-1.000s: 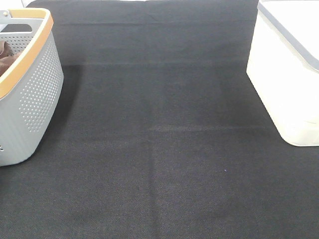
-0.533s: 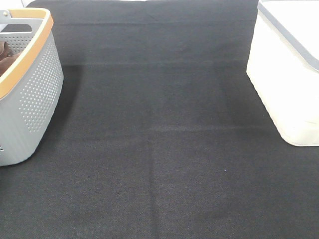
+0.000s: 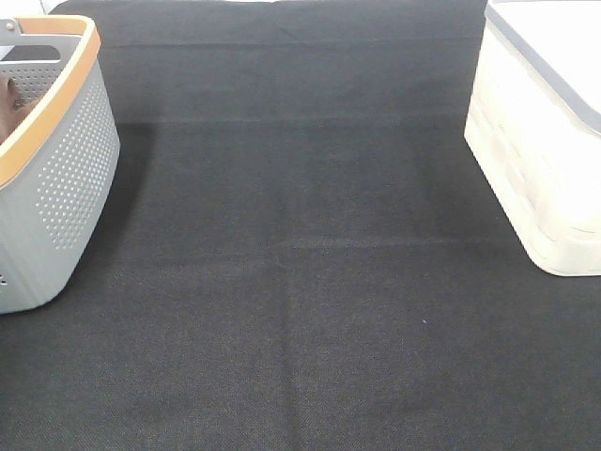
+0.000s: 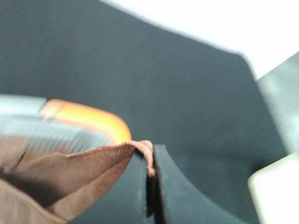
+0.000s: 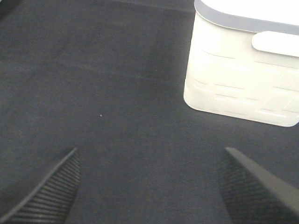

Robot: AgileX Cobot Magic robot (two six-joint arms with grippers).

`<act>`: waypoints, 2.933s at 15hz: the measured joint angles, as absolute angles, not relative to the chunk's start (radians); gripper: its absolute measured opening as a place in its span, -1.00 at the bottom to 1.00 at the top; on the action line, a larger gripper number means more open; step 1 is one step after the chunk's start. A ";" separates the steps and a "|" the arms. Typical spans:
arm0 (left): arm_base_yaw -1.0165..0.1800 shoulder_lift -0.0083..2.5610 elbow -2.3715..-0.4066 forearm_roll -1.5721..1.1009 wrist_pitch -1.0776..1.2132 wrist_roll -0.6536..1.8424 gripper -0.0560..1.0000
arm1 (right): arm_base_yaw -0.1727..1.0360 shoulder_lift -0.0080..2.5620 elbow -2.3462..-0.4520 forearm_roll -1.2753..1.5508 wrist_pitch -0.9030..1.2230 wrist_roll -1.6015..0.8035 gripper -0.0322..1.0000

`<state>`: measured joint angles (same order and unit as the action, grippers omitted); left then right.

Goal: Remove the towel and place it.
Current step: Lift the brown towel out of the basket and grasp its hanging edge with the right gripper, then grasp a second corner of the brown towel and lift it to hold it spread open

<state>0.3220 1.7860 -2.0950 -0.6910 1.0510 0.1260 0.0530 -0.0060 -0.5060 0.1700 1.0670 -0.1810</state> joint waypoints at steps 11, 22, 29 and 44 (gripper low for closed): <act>0.054 1.607 -2.096 -0.903 0.801 0.262 -0.88 | 0.053 0.340 -0.506 0.606 0.945 -0.272 0.54; -0.324 1.608 -2.096 -0.797 0.673 0.272 -0.88 | 0.053 0.912 -0.805 1.104 0.864 -1.032 0.28; -0.426 1.608 -2.096 -0.746 0.661 0.272 -0.88 | 0.251 1.076 -0.894 1.207 0.694 -1.240 0.32; -0.478 1.608 -2.096 -0.748 0.660 0.271 -0.88 | 0.488 1.220 -0.895 1.208 0.319 -1.188 -0.24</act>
